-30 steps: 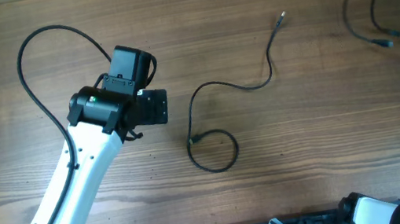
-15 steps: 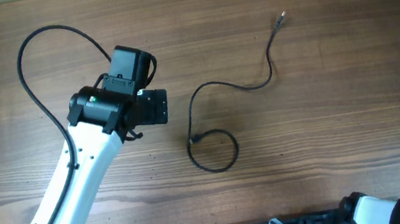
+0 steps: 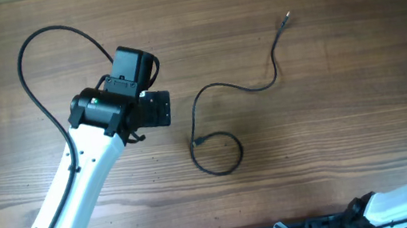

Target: Untangle cables

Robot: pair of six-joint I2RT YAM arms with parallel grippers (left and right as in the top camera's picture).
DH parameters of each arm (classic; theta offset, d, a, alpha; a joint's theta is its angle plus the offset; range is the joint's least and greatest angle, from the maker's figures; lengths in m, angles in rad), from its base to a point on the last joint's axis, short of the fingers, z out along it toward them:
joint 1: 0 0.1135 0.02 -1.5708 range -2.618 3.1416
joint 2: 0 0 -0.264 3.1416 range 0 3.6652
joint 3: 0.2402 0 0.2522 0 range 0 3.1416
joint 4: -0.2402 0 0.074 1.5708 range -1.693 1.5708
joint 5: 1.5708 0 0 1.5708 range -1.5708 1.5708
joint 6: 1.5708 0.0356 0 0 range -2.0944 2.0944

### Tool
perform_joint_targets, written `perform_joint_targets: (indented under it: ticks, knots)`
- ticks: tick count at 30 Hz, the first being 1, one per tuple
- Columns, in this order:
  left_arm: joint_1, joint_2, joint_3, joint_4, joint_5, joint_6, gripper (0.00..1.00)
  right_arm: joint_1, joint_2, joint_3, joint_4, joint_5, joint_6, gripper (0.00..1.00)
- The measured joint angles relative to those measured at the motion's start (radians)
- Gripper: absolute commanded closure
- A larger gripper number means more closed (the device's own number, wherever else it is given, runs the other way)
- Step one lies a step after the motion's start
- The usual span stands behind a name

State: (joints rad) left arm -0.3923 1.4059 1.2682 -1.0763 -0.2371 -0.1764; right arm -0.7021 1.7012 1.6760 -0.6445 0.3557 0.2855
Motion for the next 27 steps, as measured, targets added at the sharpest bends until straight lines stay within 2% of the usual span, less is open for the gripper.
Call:
perform_joint_targets:
  ticks: [1,4,6,11,15,21,27]
  knots:
    - [0.000,0.000,0.000,0.000,0.000,0.000,0.00,0.000,0.011,0.000,-0.011,-0.003,0.019,0.59]
    - [0.000,0.000,0.000,0.000,0.000,0.000,0.00,0.000,0.021,0.000,-0.029,-0.018,0.052,0.14]
    - [0.000,0.000,0.000,0.000,0.000,0.000,0.00,0.000,0.021,0.000,-0.031,-0.035,0.061,0.01]
    - [0.000,0.000,0.000,0.000,0.000,0.000,0.00,0.000,0.021,0.000,-0.049,-0.128,0.073,0.00]
    - [0.000,0.000,0.000,0.000,0.000,0.000,0.00,0.000,0.021,0.000,-0.056,-0.286,0.067,0.00]
    - [0.000,0.000,0.000,0.000,0.000,0.000,0.00,0.002,0.021,0.000,-0.091,-0.655,-0.038,0.00]
    - [0.000,0.000,0.000,0.000,0.000,0.000,0.00,0.085,0.021,0.000,-0.161,-0.802,-0.114,0.00]
